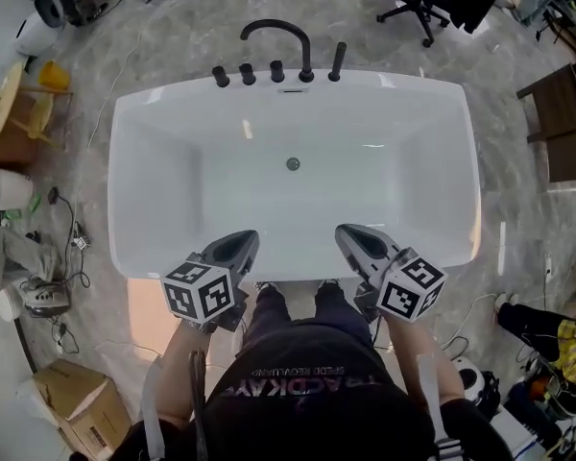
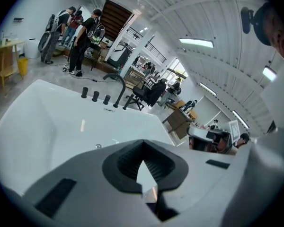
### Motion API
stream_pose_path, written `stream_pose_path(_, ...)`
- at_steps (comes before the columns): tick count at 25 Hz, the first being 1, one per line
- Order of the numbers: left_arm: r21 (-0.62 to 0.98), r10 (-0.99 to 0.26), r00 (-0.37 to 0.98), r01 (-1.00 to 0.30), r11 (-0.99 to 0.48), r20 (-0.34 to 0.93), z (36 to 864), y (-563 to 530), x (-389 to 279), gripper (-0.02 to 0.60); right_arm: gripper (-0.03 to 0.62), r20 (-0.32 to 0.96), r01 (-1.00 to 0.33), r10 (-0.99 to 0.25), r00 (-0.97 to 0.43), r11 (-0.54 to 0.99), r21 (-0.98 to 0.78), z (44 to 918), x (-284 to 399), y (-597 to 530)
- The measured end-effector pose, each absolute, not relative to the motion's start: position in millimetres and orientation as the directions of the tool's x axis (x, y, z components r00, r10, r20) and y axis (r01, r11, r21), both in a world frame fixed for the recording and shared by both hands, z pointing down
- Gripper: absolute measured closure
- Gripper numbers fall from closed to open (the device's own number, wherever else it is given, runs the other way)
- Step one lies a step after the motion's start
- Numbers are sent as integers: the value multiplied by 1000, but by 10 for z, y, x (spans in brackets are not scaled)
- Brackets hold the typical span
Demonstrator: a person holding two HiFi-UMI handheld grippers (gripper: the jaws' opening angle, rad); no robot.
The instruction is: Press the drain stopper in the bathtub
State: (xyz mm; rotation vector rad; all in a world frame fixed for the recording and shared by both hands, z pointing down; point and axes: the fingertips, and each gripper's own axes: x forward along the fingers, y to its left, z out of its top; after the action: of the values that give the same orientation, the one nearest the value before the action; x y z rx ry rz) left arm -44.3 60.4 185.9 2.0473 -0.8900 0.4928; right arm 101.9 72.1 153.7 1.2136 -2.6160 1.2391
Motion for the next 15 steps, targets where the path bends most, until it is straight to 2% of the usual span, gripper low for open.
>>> stream_pose_path(6, 522, -396, 653, -756, -395, 645, 2149, 598, -219, 578, 582, 361, -664, -617, -700, 376, -646, 1779, 1353, 759)
stream_pose_path(15, 494, -384, 608, -792, -359, 695, 2500, 562, -225, 578, 582, 373, -647, -578, -726, 392, -653, 2077, 1401, 534)
